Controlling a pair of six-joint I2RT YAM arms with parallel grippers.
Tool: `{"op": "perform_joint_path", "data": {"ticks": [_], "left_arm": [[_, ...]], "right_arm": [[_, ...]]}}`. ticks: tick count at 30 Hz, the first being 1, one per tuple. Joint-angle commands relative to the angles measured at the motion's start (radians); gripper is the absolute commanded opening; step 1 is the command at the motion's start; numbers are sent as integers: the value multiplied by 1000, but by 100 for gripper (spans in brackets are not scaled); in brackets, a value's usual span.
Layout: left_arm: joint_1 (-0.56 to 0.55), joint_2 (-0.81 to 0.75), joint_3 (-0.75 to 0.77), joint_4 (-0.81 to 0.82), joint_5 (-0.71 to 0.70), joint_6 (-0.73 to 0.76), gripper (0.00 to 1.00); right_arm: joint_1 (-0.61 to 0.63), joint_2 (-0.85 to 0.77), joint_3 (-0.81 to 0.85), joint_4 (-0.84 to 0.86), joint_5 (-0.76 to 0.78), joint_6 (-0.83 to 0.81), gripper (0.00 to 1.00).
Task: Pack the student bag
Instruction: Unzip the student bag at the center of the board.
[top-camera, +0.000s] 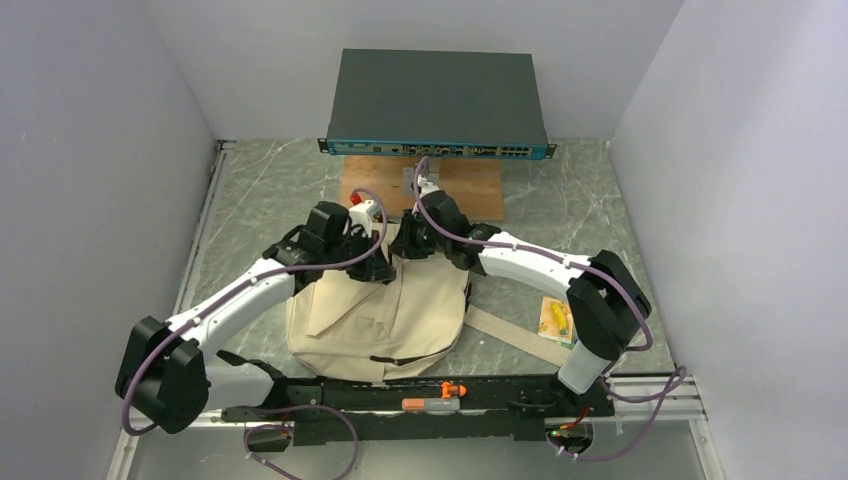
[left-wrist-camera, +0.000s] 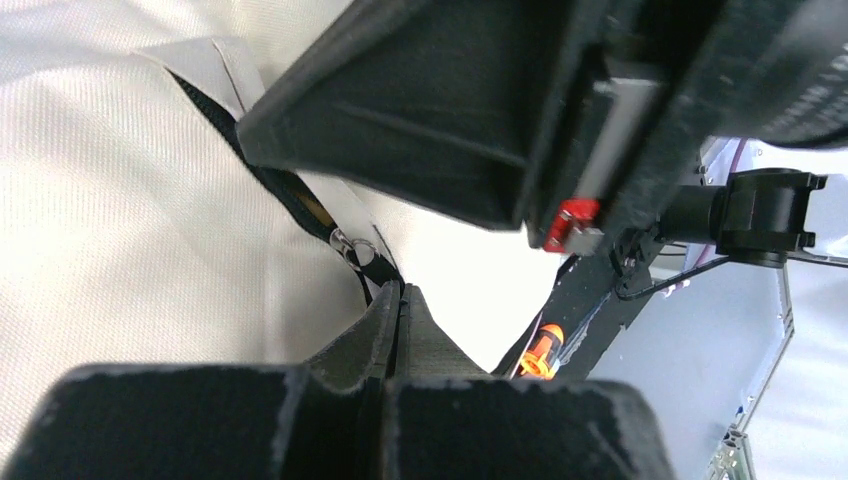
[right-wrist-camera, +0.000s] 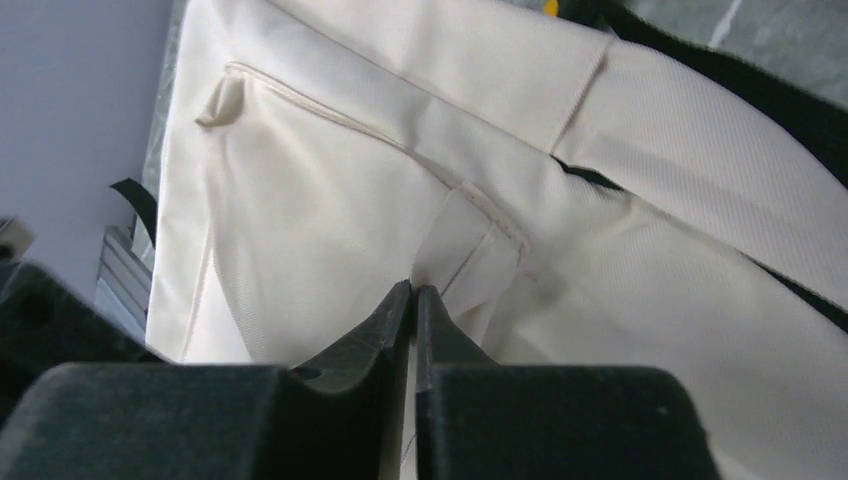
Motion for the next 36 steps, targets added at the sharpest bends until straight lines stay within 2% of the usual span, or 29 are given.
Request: {"op": "perform_joint_path", "data": {"ticks": [1, 5, 14, 25, 31, 35, 36], "left_arm": [[-57, -78, -29, -77, -40, -39, 0], [-121, -178, -123, -103, -99, -99, 0], [-333, -436, -346, -129, -218, -339, 0], [-412, -648, -522, -188, -238, -483, 0], [-433, -650, -555, -208, -241, -510, 0], [-439, -601, -489, -249, -333, -457, 0], [-439, -584, -463, -262, -363, -440, 0]], "right_arm": [[-2, 4, 33, -34, 69, -38, 0], [-4, 8, 59, -58, 100, -65, 0], [-6, 10, 91, -51, 78, -119, 0], [2, 23, 151, -123, 102, -200, 0], [11, 46, 175, -131, 123, -216, 0], [25, 67, 218, -192, 131, -217, 0], [33, 69, 236, -236, 139, -214, 8]]}}
